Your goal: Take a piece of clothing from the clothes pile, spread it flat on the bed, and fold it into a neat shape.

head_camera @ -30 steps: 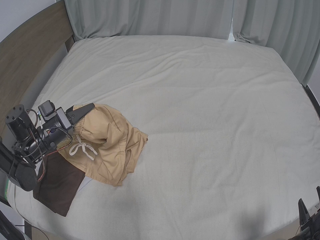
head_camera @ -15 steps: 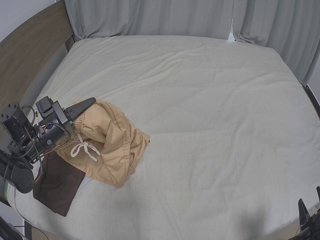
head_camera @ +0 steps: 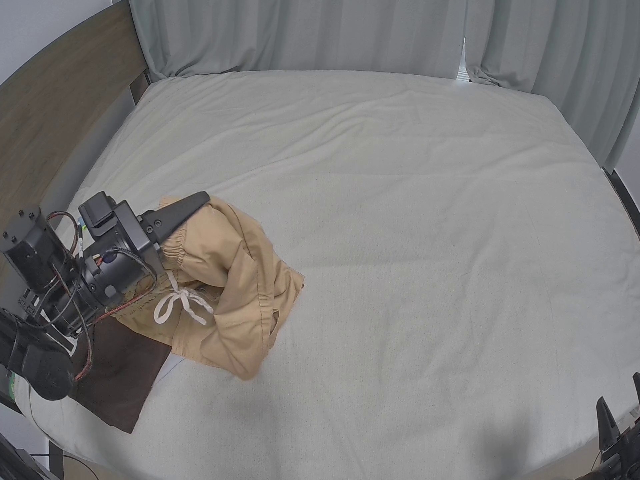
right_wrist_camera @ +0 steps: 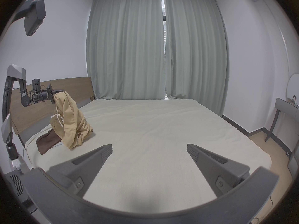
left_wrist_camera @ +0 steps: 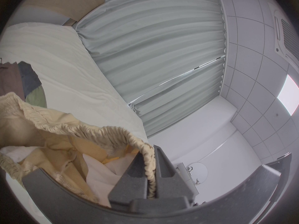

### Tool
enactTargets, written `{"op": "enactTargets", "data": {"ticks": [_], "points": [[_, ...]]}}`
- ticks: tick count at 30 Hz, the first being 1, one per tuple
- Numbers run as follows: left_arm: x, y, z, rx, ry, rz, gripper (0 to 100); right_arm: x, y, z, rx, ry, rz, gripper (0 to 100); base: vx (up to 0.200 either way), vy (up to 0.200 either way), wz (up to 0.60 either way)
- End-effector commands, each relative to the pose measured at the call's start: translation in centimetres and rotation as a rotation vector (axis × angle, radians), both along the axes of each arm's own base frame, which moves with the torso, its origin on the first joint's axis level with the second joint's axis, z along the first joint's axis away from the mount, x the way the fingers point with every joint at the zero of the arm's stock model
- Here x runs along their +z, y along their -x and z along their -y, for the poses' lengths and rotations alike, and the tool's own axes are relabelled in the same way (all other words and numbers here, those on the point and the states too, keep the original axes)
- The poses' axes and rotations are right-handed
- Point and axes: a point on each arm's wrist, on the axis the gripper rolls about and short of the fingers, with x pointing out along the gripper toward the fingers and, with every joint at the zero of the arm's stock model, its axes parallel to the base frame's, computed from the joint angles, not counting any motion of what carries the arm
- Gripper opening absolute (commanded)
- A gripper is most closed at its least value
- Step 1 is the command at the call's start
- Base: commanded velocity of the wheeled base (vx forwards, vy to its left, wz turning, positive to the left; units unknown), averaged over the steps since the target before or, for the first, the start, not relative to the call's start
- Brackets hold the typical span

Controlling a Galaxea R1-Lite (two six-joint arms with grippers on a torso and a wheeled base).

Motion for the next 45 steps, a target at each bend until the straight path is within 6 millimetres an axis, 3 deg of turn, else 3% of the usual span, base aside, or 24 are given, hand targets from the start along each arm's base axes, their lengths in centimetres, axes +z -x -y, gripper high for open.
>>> {"op": "enactTargets", "data": {"ticks": [1, 18, 30, 34, 45], "points": [[-0.1, 0.7, 2.0, -0.041, 0.009, -0.009, 0, -0.5, 0.0, 0.0, 0.001, 0.001, 0.0, 100, 0.0, 0.0, 0.0], [-0.4, 2.5, 7.1, -0.173, 0.018, -0.027, 0, -0.5, 0.0, 0.0, 0.001, 0.0, 0.0, 100, 0.0, 0.0, 0.0], [-0.2, 2.1, 10.8, -0.224, 0.009, -0.064, 0, -0.5, 0.0, 0.0, 0.001, 0.001, 0.0, 100, 0.0, 0.0, 0.0], [-0.5, 1.3, 12.8, -0.261, 0.001, -0.073, 0, -0.5, 0.0, 0.0, 0.001, 0.001, 0.0, 100, 0.0, 0.0, 0.0], [-1.2, 1.7, 18.6, -0.374, -0.006, -0.083, 0, -0.5, 0.0, 0.0, 0.001, 0.001, 0.0, 100, 0.0, 0.0, 0.0]]}}
